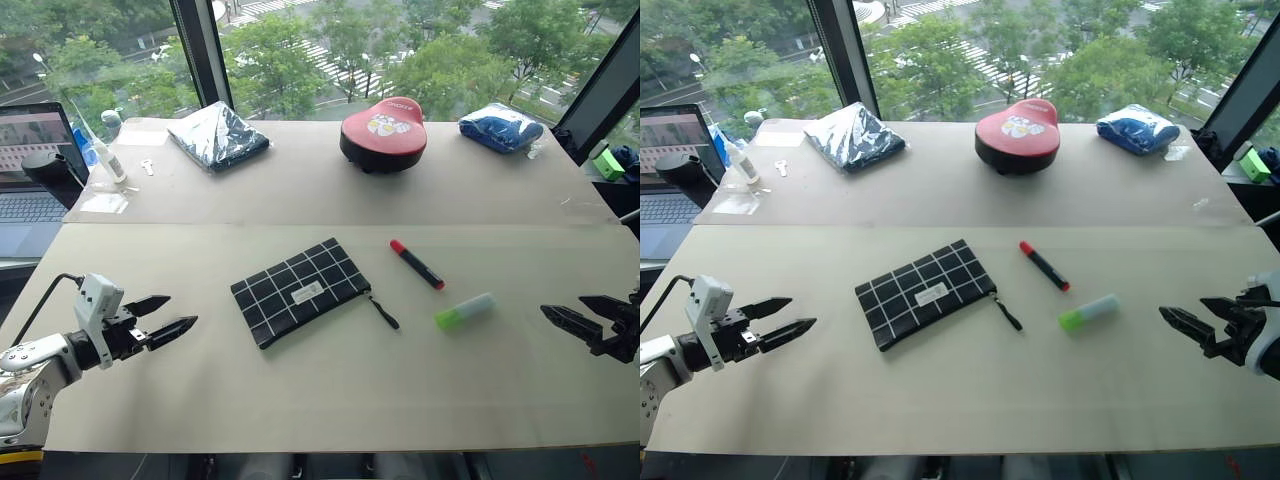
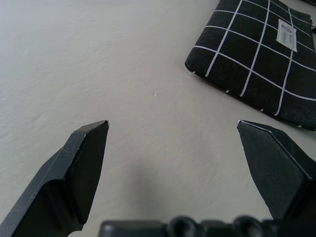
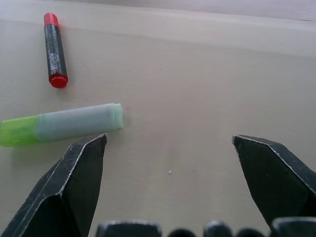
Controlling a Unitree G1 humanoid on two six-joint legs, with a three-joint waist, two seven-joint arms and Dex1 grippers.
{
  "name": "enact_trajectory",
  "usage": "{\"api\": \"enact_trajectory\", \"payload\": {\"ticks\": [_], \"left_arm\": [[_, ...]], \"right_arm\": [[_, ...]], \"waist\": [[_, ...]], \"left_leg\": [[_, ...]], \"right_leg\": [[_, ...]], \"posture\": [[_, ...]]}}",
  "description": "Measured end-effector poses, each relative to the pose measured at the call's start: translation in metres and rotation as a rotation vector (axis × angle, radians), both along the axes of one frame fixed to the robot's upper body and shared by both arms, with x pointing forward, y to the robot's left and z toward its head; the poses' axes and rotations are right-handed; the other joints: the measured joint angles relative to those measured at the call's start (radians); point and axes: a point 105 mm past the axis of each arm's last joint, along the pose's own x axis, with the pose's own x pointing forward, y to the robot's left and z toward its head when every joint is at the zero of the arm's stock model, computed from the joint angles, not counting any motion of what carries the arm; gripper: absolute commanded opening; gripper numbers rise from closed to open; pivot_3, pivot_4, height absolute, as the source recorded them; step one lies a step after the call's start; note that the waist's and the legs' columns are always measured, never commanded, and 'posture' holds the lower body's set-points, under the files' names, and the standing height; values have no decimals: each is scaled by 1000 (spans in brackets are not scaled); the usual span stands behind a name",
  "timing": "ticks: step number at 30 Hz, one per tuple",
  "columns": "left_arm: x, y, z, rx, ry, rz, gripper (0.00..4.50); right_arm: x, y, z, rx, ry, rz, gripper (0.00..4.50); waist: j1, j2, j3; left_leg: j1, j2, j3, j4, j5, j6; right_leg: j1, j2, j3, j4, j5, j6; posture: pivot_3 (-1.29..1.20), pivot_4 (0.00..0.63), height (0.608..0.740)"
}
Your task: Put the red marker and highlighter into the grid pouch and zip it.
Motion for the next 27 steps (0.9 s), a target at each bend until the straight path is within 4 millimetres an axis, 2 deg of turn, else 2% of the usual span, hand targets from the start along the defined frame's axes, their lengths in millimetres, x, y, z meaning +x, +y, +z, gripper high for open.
{"api": "enact_trajectory", "payload": {"ticks": [5, 7, 8, 9, 13, 16, 19, 21, 23, 25, 27], "left_arm": [[7, -6, 8, -25, -37, -29, 4500], [12, -10, 16, -43, -62, -60, 4500], [15, -12, 20, -48, -79, -81, 4500], [16, -13, 21, -32, -94, -101, 4500], [9, -22, 13, 222, -186, -322, 4500], [5, -25, 6, 361, -234, -447, 4500], [7, -27, 9, 454, -314, -527, 4500], [7, -34, 11, 502, -371, -592, 4500], [5, -49, 9, 575, -450, -705, 4500], [4, -57, 7, 607, -490, -757, 4500], [6, -57, 1, 645, -515, -778, 4500]], "right_arm": [[7, 7, 3, -6, -12, 22, 4492], [12, 14, 5, -12, -22, 45, 3986], [15, 18, 8, -11, -31, 55, 3871], [18, 22, 11, -7, -41, 71, 3417], [29, 61, 25, 41, -88, 209, 1944], [36, 93, 28, 62, -102, 317, 934], [44, 123, 30, 81, -125, 415, 64], [51, 147, 31, 100, -136, 493, 64], [61, 183, 26, 112, -131, 596, 64], [65, 196, 15, 104, -99, 624, 64], [77, 204, 3, 69, -74, 618, 64]], "waist": [[0, 0, 0], [1, 0, 0], [1, 0, 0], [0, 0, 0], [-10, 0, 0], [-10, 0, 0], [-8, 0, 0], [-9, 0, 0], [-12, 0, 0], [-11, 0, 0], [-12, 0, 0]], "left_leg": [[0, 0, 0, 1, 0, 0], [0, 0, 0, 1, 0, 0], [0, 0, 0, 0, 0, 0], [0, 0, 0, 0, 0, 0], [0, 0, 1, -1, 0, 0], [-1, 1, 0, -1, 0, 0], [-2, 0, 0, 0, 0, 0], [-2, 0, 0, 0, 0, 0], [-2, 0, 0, 0, 0, 0], [-3, 0, 0, 0, 0, 0], [-3, -2, 1, 0, 0, 0]], "right_leg": [[0, 0, 0, 1, 0, 0], [0, 0, 0, 1, 0, 0], [0, 0, 0, 1, 0, 0], [0, 1, 0, 1, 0, 0], [-1, 0, 0, 0, 0, -1], [-2, -2, 0, -1, 0, -1], [-2, -3, 0, -1, 0, -1], [-2, -3, -1, -1, 0, -1], [-3, -2, -1, -1, 1, -1], [-4, -2, -2, -1, 1, -1], [-5, -2, -2, 1, 1, -1]], "posture": [[0, 150, 740], [0, 150, 740], [0, 150, 740], [0, 150, 740], [0, 150, 740], [0, 150, 740], [0, 150, 740], [0, 150, 740], [0, 150, 740], [0, 150, 740], [0, 150, 740]]}}
